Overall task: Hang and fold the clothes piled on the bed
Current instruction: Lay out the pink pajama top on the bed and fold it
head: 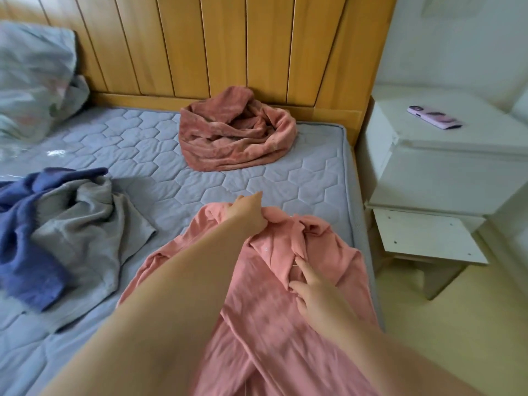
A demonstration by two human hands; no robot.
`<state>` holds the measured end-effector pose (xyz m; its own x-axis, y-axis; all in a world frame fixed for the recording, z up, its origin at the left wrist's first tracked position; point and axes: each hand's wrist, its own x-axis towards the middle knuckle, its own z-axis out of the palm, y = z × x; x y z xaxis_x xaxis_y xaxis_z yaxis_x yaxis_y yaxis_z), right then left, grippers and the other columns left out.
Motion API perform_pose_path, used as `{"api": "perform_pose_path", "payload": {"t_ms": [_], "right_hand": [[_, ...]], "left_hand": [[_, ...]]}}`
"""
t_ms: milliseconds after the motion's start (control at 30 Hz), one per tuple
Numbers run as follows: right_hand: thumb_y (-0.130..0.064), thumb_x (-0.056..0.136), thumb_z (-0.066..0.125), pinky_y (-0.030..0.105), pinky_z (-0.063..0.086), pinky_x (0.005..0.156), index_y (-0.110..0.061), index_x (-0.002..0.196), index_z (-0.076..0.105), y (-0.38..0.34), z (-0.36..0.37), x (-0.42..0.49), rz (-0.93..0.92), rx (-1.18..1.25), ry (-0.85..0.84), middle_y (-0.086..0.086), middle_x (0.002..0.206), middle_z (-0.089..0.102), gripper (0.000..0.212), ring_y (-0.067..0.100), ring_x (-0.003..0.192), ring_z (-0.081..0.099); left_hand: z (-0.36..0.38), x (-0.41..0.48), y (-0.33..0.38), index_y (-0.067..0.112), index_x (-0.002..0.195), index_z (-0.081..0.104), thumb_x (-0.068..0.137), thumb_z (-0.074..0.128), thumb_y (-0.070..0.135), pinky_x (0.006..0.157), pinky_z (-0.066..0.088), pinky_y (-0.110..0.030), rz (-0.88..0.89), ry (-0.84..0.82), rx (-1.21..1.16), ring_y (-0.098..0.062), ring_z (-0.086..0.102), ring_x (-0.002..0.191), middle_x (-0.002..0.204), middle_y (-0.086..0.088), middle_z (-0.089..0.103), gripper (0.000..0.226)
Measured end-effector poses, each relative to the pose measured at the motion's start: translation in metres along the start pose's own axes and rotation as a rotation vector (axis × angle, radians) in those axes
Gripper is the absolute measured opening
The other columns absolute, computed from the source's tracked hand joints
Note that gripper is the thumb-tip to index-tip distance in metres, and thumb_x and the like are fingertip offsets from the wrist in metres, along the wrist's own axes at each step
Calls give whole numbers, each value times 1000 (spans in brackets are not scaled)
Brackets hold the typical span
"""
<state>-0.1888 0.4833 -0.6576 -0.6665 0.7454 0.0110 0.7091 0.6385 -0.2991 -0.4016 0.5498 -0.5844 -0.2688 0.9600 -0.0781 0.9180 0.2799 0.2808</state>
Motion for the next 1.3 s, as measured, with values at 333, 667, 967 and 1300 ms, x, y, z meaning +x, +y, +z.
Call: {"api": "perform_pose_path", "payload": {"t_ms": [333, 667, 967, 1300], "right_hand": [[-8, 79, 70, 9, 33, 74, -12, 89, 66, 0, -5, 0, 307, 437, 320, -1, 111, 53, 12, 18, 102, 60], [-27, 82, 71, 32, 50, 79, -2, 106, 68, -12, -10, 46, 775, 824, 18, 15, 103, 70, 35, 29, 96, 65], [-16, 85, 67, 29, 45, 55, -11, 91, 63, -11, -20, 47, 967, 1311, 166, 12, 92, 63, 9, 23, 70, 58], [-12, 88, 64, 29, 44, 54, -13, 80, 59, -6, -33, 44, 927, 1236, 38, 7, 74, 60, 10, 19, 62, 54]], "left_hand": [[39, -117, -114, 16, 99, 71, 75, 47, -17, 79, 44, -26, -402, 423, -847, -21, 59, 87, 105, -11, 61, 47], [13, -112, -86, 5, 111, 59, 76, 78, 34, 73, 59, -38, -558, -172, -963, -22, 63, 76, 86, -8, 63, 49], [26, -129, -103, 35, 142, 25, 65, 68, -27, 70, 56, -31, -222, -63, -1242, -19, 63, 93, 123, 0, 51, 108], [19, -116, -117, 2, 87, 67, 84, 68, 2, 64, 53, -19, -321, 26, -1185, -18, 61, 75, 79, -10, 66, 3]]}}
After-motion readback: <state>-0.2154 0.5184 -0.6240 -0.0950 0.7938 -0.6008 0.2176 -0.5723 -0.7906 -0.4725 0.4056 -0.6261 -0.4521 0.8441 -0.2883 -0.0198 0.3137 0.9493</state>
